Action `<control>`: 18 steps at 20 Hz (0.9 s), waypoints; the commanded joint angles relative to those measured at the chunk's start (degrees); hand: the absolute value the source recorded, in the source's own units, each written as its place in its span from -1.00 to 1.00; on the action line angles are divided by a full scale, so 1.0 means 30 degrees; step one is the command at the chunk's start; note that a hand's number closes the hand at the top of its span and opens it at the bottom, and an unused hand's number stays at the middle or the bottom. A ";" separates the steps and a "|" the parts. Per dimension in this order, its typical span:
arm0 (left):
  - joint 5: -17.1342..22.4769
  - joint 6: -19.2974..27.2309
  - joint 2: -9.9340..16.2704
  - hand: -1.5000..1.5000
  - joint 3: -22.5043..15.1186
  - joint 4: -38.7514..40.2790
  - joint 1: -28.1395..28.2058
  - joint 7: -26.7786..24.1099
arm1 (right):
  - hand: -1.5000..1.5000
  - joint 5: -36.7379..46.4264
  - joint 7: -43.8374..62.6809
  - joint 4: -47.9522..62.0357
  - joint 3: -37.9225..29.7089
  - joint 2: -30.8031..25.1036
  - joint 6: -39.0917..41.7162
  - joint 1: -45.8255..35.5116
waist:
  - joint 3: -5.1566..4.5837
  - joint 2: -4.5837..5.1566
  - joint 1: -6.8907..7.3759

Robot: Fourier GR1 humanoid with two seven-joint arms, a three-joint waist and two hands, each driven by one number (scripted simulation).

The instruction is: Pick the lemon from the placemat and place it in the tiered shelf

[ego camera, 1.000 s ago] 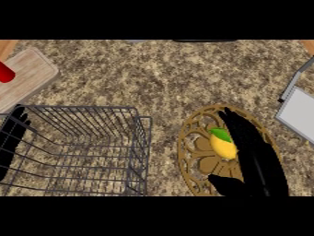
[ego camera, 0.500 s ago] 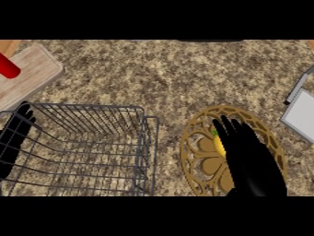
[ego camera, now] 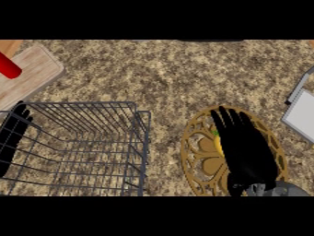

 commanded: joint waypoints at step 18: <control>-0.1487 -0.1048 -0.1403 0.00 0.0726 0.0323 0.0306 -0.0476 | -1.00 0.3580 -0.3685 0.5397 -0.2029 0.2343 -0.0207 -0.0325 | -0.0184 0.0133 -0.0035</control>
